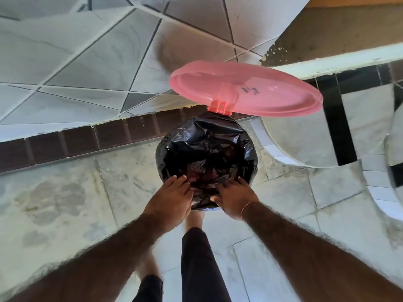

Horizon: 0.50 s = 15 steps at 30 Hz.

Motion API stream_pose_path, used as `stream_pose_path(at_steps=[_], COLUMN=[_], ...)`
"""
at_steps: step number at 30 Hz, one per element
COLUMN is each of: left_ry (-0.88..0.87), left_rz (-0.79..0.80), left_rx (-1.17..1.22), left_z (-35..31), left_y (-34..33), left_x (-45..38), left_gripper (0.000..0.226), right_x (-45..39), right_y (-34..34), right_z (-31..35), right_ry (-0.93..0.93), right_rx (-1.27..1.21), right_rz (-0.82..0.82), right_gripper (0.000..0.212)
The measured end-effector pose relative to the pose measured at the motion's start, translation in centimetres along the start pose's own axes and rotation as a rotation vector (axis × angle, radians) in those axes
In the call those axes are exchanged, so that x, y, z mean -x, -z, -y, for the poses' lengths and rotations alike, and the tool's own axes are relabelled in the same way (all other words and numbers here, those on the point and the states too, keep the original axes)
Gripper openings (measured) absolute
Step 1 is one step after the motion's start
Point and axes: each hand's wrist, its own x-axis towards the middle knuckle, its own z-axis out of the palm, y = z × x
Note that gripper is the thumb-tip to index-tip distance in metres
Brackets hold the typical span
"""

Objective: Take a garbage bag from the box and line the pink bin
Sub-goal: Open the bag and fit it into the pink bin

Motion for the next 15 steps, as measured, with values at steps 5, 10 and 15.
stream_pose_path(at_steps=[5,10,15], left_ry=[0.084,0.059,0.045], left_rz=[-0.06,0.108,-0.008], left_rx=[-0.01,-0.072,-0.061], left_z=[0.8,1.4,1.3], left_y=[1.8,1.8,2.0], left_x=[0.4,2.2,2.2], left_gripper=[0.034,0.018,0.026], right_x=[0.5,1.2,1.7], right_y=[1.0,0.1,1.3], right_z=[0.4,0.9,1.2], right_ry=[-0.02,-0.027,-0.06], right_rx=[-0.016,0.04,-0.084], right_rz=[-0.145,0.186,0.006], right_gripper=[0.053,0.058,0.054])
